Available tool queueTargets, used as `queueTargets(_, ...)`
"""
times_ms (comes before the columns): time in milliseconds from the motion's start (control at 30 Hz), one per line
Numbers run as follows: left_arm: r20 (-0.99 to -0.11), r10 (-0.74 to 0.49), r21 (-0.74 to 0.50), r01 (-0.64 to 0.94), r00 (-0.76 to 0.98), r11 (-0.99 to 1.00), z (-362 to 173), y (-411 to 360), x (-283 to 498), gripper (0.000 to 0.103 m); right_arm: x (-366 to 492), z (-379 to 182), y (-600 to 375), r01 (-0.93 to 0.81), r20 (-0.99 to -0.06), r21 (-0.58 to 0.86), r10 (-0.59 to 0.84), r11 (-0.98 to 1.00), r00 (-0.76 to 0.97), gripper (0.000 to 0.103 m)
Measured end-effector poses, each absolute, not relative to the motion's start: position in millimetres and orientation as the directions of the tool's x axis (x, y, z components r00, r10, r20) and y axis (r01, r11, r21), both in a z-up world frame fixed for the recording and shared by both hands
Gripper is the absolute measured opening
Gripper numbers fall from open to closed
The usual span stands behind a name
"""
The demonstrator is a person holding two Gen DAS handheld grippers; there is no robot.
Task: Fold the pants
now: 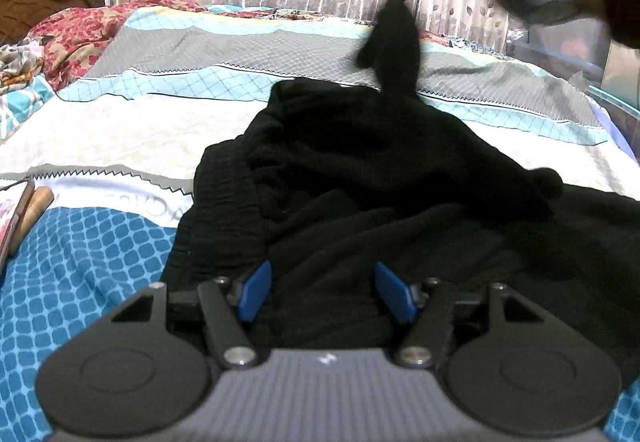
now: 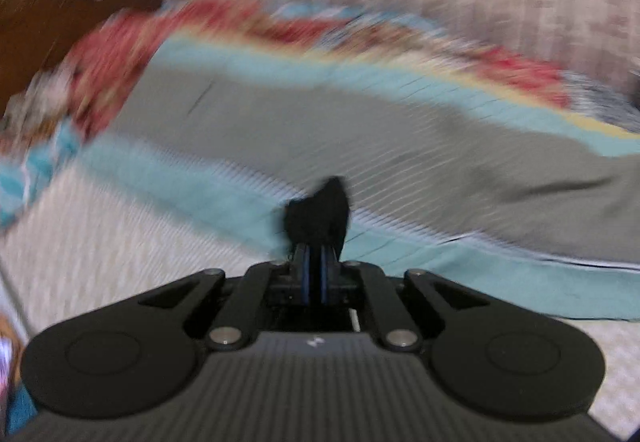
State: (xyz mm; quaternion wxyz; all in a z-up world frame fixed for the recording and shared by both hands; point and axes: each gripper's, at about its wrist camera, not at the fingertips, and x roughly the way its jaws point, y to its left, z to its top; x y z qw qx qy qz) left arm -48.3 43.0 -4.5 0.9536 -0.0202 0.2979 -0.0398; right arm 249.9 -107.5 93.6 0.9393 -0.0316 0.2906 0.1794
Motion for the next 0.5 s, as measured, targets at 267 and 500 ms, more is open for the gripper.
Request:
queueTargets(267,-0.578,-0.065,-0.024,0.063,0.814,0.998,-4.8,35.5,-46.9,0.061,223.9,144.1,-311.0,0.020,-0.415,0.216,0.073,0.976,0.907,0.007)
queueTargets(500,-0.625,-0.131,-0.053,0.125,0.769,0.991,24.1,35.9,-50.1,0.062,174.8,106.5,-434.3,0.286,-0.447,0.353,-0.108,0.891,0.888,0.008)
